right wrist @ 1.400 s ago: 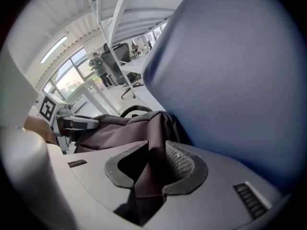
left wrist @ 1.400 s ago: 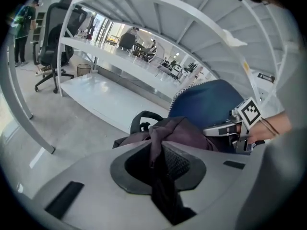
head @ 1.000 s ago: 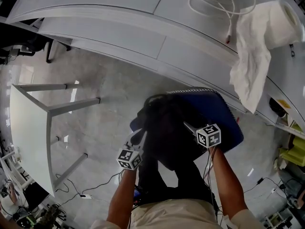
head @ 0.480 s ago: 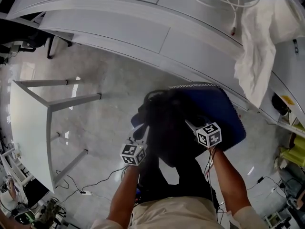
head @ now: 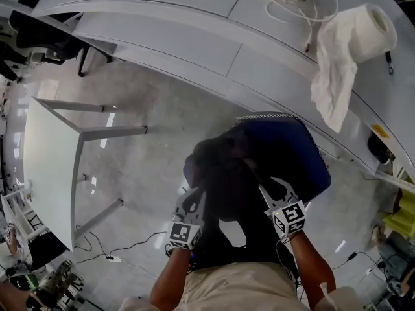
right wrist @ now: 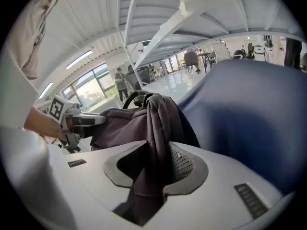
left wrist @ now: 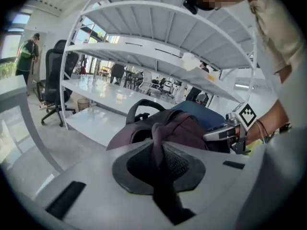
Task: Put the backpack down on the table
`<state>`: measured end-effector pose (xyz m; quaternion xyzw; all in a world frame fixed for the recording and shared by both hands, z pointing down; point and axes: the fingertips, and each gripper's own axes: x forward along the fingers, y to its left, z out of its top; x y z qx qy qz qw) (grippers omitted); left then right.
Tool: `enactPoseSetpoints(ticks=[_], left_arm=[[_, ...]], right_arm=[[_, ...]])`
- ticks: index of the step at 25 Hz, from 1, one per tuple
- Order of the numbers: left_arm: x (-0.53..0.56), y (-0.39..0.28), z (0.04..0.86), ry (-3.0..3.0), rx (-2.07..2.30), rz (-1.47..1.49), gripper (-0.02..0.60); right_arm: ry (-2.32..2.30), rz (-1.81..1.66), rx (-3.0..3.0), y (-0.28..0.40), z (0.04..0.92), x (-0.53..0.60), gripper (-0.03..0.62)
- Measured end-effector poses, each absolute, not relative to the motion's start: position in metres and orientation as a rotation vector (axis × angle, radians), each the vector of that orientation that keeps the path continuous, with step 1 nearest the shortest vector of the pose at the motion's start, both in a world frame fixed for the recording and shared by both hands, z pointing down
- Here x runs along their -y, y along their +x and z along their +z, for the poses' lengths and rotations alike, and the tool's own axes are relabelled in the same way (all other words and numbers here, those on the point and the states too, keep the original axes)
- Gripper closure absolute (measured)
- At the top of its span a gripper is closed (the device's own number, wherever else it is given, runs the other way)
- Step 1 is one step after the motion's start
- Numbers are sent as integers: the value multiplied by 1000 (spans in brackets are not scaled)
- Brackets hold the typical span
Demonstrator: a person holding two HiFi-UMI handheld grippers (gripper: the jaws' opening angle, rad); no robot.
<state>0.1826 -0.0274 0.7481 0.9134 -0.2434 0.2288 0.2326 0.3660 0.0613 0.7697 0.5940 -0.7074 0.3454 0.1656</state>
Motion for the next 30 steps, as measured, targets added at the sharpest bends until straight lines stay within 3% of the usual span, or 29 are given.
enactPoseSetpoints(ticks=[12, 20, 30], left_arm=[[71, 104, 629, 2624, 1052, 359, 541], [115, 6, 539, 2655, 1240, 274, 543], [154, -160, 462, 2634, 1509, 214, 543]], right_arm=[[1589, 543, 2233, 300, 646, 17, 462], [1542, 417, 2361, 208, 552, 87, 464], [1445, 349, 2538, 46, 482, 154, 464]])
